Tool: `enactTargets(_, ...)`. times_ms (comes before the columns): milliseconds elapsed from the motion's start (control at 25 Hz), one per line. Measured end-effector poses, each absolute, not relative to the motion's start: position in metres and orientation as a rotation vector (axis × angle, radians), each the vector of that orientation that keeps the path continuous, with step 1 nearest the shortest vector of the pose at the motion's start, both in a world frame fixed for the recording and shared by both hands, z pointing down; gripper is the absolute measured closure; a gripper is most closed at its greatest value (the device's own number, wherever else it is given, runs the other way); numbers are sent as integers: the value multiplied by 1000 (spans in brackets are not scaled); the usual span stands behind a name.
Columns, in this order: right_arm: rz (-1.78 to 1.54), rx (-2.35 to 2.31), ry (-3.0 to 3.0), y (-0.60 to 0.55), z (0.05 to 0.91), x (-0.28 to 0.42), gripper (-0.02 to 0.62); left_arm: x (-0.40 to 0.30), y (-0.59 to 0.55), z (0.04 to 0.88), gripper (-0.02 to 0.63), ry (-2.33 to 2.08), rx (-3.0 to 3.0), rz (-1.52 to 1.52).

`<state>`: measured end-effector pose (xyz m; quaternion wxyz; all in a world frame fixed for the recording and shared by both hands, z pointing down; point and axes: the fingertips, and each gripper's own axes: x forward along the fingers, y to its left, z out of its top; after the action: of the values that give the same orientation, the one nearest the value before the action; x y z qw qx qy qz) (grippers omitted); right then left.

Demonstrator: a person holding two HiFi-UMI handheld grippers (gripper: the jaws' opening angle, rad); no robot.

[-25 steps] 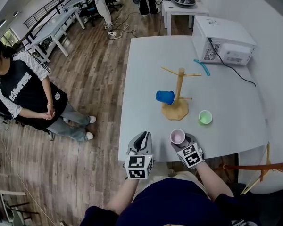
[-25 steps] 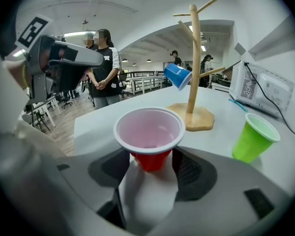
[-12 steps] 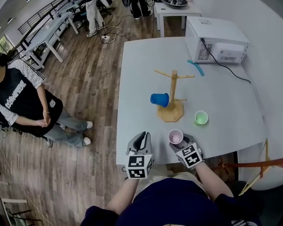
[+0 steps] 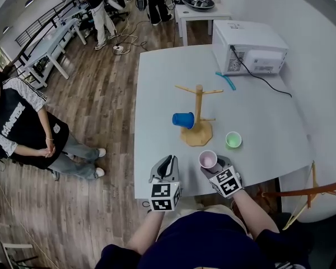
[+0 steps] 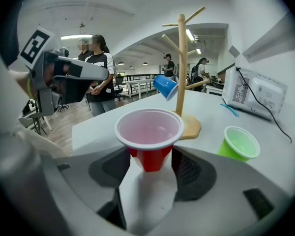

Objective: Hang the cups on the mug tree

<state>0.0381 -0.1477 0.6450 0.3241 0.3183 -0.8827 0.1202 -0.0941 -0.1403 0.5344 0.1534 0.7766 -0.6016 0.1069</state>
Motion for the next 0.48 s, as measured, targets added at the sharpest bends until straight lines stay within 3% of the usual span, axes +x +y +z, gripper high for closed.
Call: enactTargets(480,243,892,-2309,-177,614,56,327,-87,-153,531,584,-1699,2266,312)
